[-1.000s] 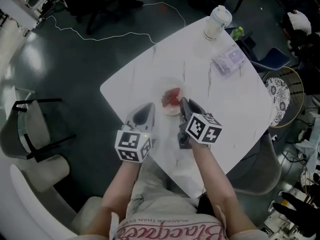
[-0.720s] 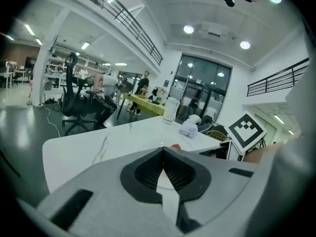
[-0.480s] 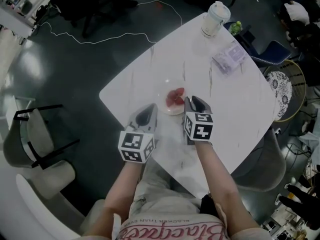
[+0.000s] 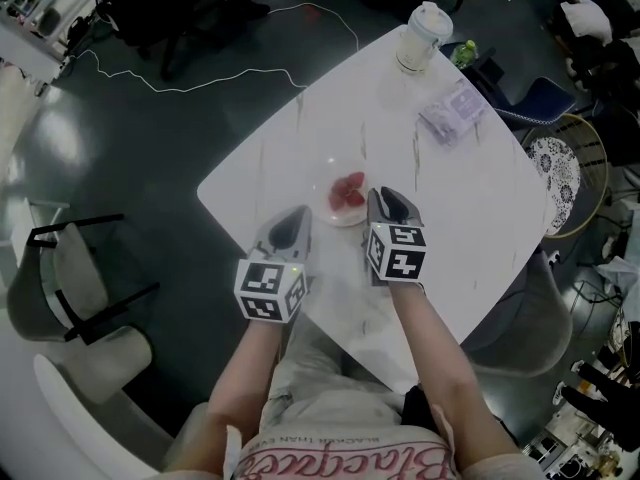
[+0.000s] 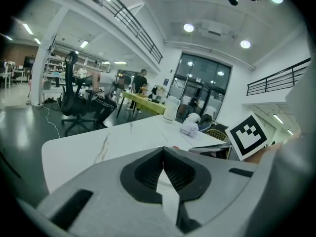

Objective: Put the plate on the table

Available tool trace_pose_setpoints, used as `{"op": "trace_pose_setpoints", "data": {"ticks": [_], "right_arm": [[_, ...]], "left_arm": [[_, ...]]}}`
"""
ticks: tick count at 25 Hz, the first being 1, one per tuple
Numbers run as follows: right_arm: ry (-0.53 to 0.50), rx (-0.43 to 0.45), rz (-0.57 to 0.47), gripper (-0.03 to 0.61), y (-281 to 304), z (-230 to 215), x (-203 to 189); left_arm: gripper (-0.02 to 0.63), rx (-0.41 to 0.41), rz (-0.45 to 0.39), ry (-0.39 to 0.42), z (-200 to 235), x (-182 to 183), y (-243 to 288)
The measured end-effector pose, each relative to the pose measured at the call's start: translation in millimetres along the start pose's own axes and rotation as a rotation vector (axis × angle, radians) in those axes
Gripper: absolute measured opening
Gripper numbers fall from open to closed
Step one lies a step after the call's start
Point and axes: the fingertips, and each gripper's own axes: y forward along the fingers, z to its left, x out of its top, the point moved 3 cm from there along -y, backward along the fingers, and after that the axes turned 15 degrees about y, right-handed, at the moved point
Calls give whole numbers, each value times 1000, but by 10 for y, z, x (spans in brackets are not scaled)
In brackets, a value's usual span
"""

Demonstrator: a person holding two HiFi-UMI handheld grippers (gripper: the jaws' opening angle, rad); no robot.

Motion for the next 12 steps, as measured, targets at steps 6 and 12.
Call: {"op": "trace_pose_setpoints", "data": {"ticks": [6, 12], "right_arm": [[-36, 38, -78, 25, -274, 124, 149], [-73, 165, -189, 2, -705, 340, 348]], "left_arm": [[5, -19, -19, 18, -139, 85, -93], [5, -11, -64, 34, -311, 223, -248]]}}
